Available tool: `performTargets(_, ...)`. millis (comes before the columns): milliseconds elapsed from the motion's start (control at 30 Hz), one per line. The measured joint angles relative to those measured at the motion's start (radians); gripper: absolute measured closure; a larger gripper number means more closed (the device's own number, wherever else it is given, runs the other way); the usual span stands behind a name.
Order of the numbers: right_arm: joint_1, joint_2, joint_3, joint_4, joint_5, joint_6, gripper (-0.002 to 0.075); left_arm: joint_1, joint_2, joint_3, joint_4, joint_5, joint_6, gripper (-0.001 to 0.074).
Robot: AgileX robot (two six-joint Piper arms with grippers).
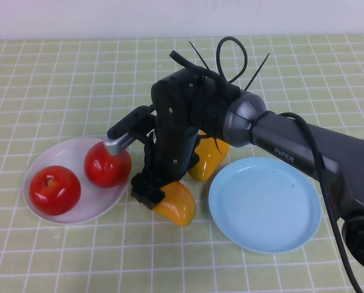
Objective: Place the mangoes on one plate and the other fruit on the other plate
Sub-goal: Put another type of fruit in the right plate
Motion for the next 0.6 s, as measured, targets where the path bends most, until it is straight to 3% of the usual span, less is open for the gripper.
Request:
performTargets(333, 0.0, -0.028, -0.022, -0.038, 0.036, 0.117, 0.0178, 0.0, 0.0, 0.0, 0.0, 0.0, 0.0, 0.0731)
performTargets(600, -0.045, -0.234, 0.057, -0.09, 0.04, 0.31, 0.0178, 0.0, 0.0, 0.0, 0.0, 0.0, 0.0, 0.0731)
